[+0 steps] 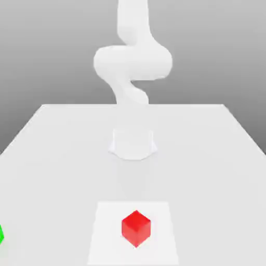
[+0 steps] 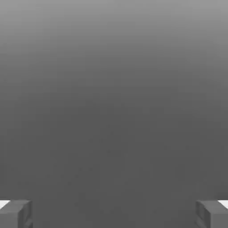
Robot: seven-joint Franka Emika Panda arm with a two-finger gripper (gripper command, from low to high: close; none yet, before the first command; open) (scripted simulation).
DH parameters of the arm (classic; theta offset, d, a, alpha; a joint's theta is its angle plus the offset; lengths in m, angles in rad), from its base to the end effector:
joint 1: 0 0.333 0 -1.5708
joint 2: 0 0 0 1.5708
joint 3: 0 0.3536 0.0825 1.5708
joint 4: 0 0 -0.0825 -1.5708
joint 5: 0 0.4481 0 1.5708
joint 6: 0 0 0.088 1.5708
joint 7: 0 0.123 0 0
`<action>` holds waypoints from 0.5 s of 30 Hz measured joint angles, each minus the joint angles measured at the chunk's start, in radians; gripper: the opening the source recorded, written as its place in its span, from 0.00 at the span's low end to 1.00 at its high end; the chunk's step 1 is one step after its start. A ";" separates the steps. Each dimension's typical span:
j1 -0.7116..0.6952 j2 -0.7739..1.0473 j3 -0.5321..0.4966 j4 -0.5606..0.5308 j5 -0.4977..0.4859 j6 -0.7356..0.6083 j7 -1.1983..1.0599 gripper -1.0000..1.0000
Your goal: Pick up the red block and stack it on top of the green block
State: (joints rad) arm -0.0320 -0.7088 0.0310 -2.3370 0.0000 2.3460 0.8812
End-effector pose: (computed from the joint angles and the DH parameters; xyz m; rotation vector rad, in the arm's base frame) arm 0.4319 0.0033 0.6768 -2.4464 1.1548 -0.9310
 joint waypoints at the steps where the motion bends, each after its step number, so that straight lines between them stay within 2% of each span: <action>1: -0.013 0.039 0.013 -0.016 -0.001 0.020 0.035 0.50; 15: -0.140 0.550 0.146 -0.222 -0.043 0.277 0.520 0.50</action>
State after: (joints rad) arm -0.1718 -0.1585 0.1767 -2.5594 -0.0425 2.6228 1.4010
